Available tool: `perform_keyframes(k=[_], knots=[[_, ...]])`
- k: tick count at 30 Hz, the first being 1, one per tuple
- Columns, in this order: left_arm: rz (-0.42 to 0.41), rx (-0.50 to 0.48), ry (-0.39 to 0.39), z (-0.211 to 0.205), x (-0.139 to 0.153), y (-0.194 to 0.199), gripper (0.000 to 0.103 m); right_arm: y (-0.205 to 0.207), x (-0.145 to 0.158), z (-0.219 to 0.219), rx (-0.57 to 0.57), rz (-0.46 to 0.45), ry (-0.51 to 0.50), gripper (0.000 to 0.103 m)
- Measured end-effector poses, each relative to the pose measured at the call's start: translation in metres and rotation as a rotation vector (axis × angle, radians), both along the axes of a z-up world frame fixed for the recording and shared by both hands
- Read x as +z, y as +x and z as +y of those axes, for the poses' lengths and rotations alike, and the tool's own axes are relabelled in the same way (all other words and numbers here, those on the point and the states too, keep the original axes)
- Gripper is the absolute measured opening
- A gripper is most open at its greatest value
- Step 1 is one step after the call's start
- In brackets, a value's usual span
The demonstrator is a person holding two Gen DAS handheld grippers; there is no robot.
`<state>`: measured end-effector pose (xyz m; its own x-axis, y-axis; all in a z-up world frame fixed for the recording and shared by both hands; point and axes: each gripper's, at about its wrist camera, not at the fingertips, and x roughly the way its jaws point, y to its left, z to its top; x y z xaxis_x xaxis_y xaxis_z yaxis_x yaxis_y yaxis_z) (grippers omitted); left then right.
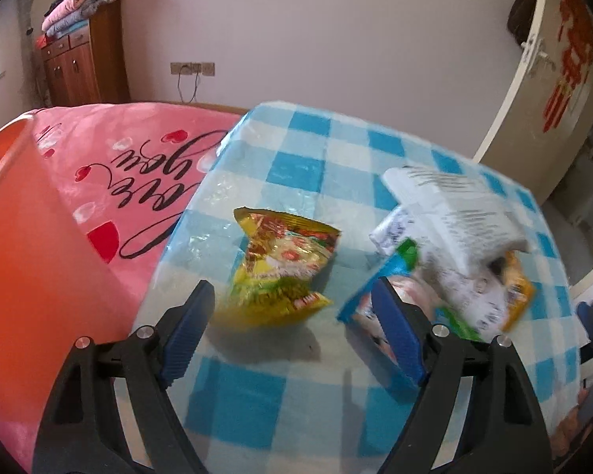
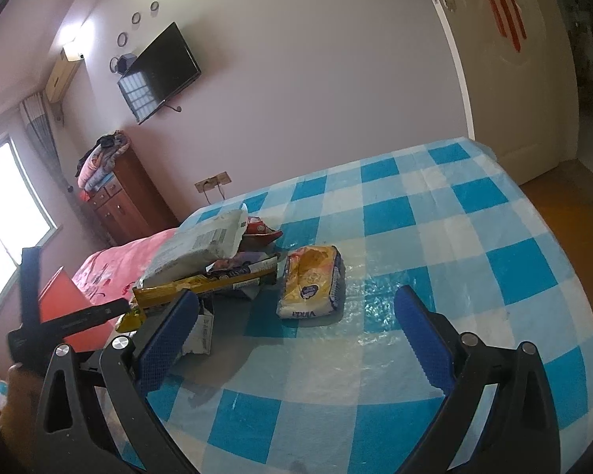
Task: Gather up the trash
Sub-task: 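Grasp the yellow snack bag with left tool while right tool approaches the green packet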
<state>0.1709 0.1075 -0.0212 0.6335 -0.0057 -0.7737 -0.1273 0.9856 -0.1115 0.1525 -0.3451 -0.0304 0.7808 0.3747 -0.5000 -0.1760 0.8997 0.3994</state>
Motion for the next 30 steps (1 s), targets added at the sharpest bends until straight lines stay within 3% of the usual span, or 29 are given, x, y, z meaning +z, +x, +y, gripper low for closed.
perform_keyframes(k=[2,7,15,25,30], knots=[[0.020,0.004,-0.005,0.004,-0.007,0.009,0.073,0.002,-0.002,-0.002,0.009,0.012,0.008,0.098],[0.053,0.017,-0.017,0.010,-0.020,0.026,0.067,0.006,-0.004,-0.001,0.044,0.029,0.026,0.098],[0.035,-0.006,-0.019,0.002,-0.026,0.035,0.052,0.015,-0.011,0.001,0.079,0.057,0.044,0.098],[0.030,-0.192,0.024,-0.064,-0.026,0.010,0.044,0.020,-0.013,-0.018,0.036,0.072,0.053,0.098],[0.035,-0.276,-0.014,-0.092,-0.025,-0.005,0.043,0.022,-0.015,-0.021,0.030,0.082,0.037,0.098]])
